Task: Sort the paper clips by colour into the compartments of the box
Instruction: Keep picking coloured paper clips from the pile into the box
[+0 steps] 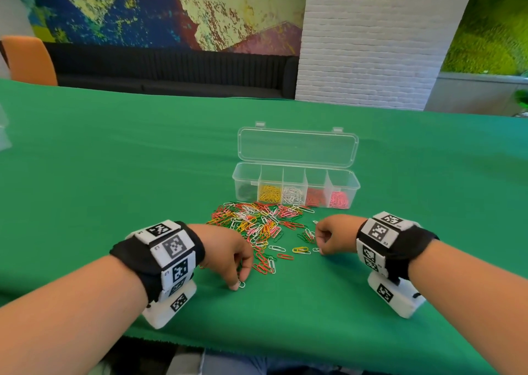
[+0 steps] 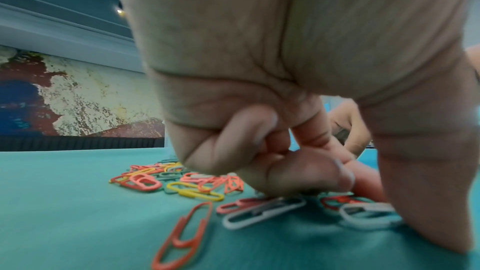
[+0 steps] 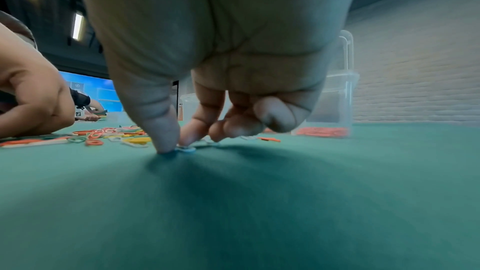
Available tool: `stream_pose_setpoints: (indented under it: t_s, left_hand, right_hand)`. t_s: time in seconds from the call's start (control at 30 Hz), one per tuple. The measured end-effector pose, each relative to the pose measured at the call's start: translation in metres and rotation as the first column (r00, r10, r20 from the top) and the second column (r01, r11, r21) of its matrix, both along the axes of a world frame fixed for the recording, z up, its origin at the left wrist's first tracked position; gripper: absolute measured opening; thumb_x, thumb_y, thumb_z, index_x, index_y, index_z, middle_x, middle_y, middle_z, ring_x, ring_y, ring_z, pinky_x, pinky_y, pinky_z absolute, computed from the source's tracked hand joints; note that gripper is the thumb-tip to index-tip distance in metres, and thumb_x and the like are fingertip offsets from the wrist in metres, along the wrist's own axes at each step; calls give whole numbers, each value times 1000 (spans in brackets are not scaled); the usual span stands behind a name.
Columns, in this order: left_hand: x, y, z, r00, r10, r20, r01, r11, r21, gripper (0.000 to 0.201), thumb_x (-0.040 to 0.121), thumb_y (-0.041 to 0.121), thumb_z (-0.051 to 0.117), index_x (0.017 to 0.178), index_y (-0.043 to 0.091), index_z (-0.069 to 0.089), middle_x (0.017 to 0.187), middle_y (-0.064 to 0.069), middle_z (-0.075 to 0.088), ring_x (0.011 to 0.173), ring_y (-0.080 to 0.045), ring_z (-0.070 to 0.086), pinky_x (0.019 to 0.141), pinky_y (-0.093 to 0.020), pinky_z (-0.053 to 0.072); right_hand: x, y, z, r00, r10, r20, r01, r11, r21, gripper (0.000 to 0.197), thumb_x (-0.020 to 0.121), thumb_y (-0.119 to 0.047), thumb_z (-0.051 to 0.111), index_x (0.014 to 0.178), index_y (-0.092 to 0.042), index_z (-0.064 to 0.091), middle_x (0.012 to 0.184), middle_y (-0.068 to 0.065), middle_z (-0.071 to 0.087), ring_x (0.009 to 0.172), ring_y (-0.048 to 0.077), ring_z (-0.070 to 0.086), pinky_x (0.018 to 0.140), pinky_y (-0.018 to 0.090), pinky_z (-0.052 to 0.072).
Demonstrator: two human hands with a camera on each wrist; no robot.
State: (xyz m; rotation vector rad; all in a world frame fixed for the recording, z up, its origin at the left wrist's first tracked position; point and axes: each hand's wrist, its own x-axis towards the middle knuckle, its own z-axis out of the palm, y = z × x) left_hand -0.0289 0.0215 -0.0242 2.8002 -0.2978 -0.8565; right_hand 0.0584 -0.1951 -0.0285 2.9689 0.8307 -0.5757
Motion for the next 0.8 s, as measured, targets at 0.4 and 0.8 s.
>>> stream_pose_setpoints:
  t_s: [0.4, 0.8]
  left_hand:
    - [20, 7, 8, 973, 173, 151, -119, 942, -313, 16, 82, 13, 63, 80, 27, 56, 76, 8, 60, 67, -9, 52, 70, -29, 46]
    - [45, -33, 14, 968, 228, 101, -200, 952, -230, 22, 93, 8, 37, 91, 20, 55, 75, 5, 50, 59, -7, 43, 56, -20, 37]
  right_hand:
    - [4, -2, 3, 984, -175, 21, 163, 949, 269, 14, 86, -10, 52, 95, -20, 55, 73, -9, 47, 65, 7, 48, 58, 17, 40]
    - [11, 1, 4, 931, -356, -82, 364, 884, 294, 17, 96, -8, 34, 90, -8, 50, 69, 1, 43, 63, 14, 44, 52, 17, 33]
